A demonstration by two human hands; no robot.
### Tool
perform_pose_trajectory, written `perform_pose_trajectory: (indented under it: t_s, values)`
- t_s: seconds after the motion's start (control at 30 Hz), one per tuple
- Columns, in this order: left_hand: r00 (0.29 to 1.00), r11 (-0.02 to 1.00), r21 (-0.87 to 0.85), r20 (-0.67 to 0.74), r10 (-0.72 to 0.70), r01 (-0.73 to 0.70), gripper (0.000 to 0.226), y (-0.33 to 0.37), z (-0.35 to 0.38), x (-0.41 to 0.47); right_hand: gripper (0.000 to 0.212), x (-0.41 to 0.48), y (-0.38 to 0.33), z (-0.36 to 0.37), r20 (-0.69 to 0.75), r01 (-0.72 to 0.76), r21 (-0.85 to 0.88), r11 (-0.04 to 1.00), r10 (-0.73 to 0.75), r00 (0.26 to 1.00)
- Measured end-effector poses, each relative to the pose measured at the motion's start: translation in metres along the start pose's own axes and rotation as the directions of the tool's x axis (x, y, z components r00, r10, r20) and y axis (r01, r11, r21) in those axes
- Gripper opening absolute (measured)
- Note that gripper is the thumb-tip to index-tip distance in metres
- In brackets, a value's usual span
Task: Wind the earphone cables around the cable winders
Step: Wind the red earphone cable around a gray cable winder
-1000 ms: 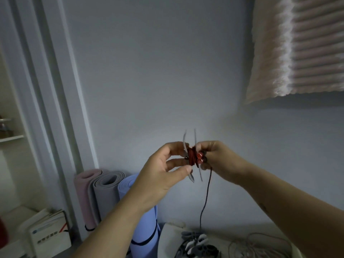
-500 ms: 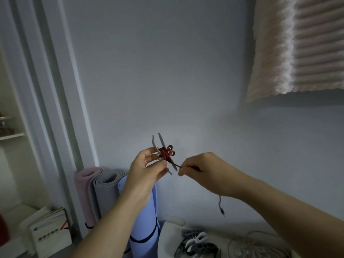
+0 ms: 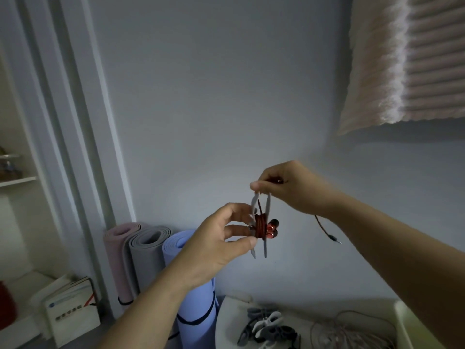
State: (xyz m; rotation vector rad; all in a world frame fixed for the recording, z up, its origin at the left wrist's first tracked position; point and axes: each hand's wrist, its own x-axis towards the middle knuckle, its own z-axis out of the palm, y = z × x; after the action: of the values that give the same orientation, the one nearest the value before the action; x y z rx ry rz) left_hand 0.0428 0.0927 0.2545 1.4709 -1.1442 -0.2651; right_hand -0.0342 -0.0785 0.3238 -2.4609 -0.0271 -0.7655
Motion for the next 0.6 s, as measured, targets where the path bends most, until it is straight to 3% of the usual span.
perform_pose_trajectory:
  t_s: [0.17,0.33,0.47,0.6]
  values:
    - [0.998,0.957,-0.29,-0.057,0.015,-0.031,0.039,0.008,0.003,0.002,0.023,-0.017,0.014,0.024,0.118,-0.138,0.227,0.964,0.113,0.987]
    - [0.966,0.834,-0.552,-0.226,-0.125,-0.021,0.033,0.002,0.007,0.006,0.035,-0.031,0.015,0.049,0.142,-0.11,0.172,0.979,0.086,0.986]
    - [0.918,0.823,-0.567,-0.339,-0.206,-0.025,0.027,-0.007,-0.001,0.012,0.027,-0.036,0.018,0.058,0.201,-0.022,0.01,1.0,0.02,0.979]
    - [0.876,0.896,-0.442,-0.421,-0.233,0.025,0.029,-0.016,-0.009,0.015,0.027,-0.036,0.008,0.05,0.225,0.046,-0.114,0.992,-0.019,0.974]
